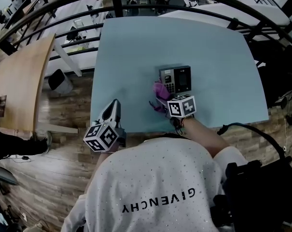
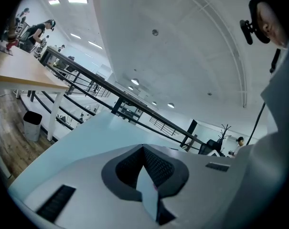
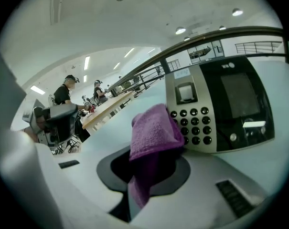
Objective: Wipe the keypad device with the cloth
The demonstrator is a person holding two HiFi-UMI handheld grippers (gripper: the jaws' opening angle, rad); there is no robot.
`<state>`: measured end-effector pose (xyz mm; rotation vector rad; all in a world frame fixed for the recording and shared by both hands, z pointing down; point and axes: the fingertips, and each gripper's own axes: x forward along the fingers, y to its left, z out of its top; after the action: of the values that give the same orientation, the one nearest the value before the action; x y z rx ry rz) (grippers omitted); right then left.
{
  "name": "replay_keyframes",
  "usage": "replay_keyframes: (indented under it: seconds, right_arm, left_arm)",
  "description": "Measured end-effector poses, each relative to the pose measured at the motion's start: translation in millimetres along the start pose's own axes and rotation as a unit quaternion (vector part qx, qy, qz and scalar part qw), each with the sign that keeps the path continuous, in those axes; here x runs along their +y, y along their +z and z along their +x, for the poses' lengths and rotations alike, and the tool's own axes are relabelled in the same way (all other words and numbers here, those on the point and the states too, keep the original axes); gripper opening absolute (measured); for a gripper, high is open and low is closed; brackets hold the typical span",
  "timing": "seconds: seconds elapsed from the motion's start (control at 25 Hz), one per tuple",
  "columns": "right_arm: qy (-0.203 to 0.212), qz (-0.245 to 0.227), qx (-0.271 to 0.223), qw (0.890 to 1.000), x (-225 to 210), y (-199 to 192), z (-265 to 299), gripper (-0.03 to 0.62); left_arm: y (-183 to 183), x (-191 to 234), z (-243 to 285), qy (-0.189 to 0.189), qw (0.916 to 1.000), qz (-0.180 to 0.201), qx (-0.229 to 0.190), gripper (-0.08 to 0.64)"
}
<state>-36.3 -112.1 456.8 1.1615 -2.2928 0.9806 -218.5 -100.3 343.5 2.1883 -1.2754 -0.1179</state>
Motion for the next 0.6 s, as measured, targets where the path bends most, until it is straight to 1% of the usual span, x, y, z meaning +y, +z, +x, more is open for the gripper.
replay_keyframes:
  seconds: [0.12, 0.2, 0.24, 0.28, 0.32, 0.36, 0.4, 0.48, 0.56, 0.6]
  right_arm:
    - [0.031, 0.047, 0.015, 0.998, 6, -7, -6, 0.051]
    - [0.074, 0.081, 0.009, 0.994, 19, -4, -17, 0.049]
    - [0.101, 0.093, -0.009, 0.99, 27, 4, -26, 0.049]
    - [0.126, 0.1, -0.034, 0.986, 36, 16, -38, 0.048]
    - [0.145, 0.102, -0.063, 0.982, 43, 30, -51, 0.048]
    - [0.155, 0.096, -0.091, 0.979, 48, 44, -65, 0.046]
    - [0.158, 0.085, -0.119, 0.977, 51, 57, -81, 0.046]
    - [0.148, 0.054, -0.168, 0.973, 54, 81, -116, 0.046]
    - [0.125, 0.029, -0.198, 0.972, 50, 95, -153, 0.044]
    - [0.109, 0.018, -0.202, 0.973, 45, 97, -172, 0.044]
  left_arm:
    - [-13, -9, -2, -0.024, 0.9991, -0.025, 0.026, 0.0]
    - [-26, -17, -1, -0.044, 0.9965, -0.045, 0.055, 0.002]
    - [-29, -22, -1, -0.047, 0.9958, -0.046, 0.063, 0.002]
    - [-29, -25, -2, -0.044, 0.9964, -0.037, 0.063, 0.002]
    - [-27, -26, -4, -0.035, 0.9976, -0.023, 0.054, 0.002]
    - [-22, -27, -7, -0.026, 0.9987, -0.01, 0.042, 0.002]
    - [-18, -28, -11, -0.018, 0.9993, -0.003, 0.032, 0.002]
    - [-14, -31, -20, -0.012, 0.9997, -0.003, 0.022, 0.002]
    - [-14, -36, -29, -0.003, 0.9999, 0.001, 0.016, 0.002]
    - [-13, -40, -34, 0.005, 0.9999, 0.01, 0.009, 0.002]
